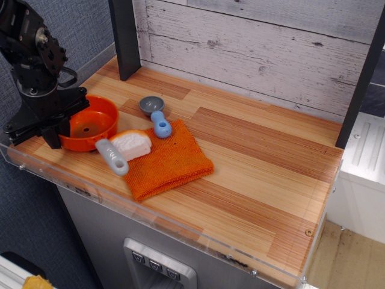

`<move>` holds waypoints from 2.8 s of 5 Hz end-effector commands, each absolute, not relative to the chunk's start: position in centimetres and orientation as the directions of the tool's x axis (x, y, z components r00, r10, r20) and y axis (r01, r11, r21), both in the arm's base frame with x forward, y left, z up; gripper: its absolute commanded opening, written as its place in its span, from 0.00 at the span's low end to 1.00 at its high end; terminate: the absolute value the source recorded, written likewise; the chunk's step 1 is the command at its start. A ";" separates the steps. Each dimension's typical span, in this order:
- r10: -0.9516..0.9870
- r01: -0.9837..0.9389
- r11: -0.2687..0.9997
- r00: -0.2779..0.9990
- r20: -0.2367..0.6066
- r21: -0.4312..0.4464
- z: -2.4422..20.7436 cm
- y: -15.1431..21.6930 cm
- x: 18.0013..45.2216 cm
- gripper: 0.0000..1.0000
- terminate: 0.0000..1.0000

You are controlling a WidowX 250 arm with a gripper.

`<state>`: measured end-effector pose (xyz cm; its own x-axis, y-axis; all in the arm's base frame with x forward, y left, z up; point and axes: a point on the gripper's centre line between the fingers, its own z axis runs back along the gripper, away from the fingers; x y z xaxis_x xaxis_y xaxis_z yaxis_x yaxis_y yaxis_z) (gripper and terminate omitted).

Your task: Move the pot to the left bottom corner of the table.

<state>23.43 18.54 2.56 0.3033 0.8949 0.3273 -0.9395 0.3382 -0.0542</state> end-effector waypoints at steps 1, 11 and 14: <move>0.882 -0.929 0.368 0.335 0.332 -0.042 3.1 17.9 23.1 1.00 0.00; 0.672 -0.622 0.737 0.627 0.395 -0.266 12.0 5.2 30.6 1.00 0.00; 0.672 -0.622 0.737 0.627 0.395 -0.266 12.0 5.2 30.6 1.00 0.00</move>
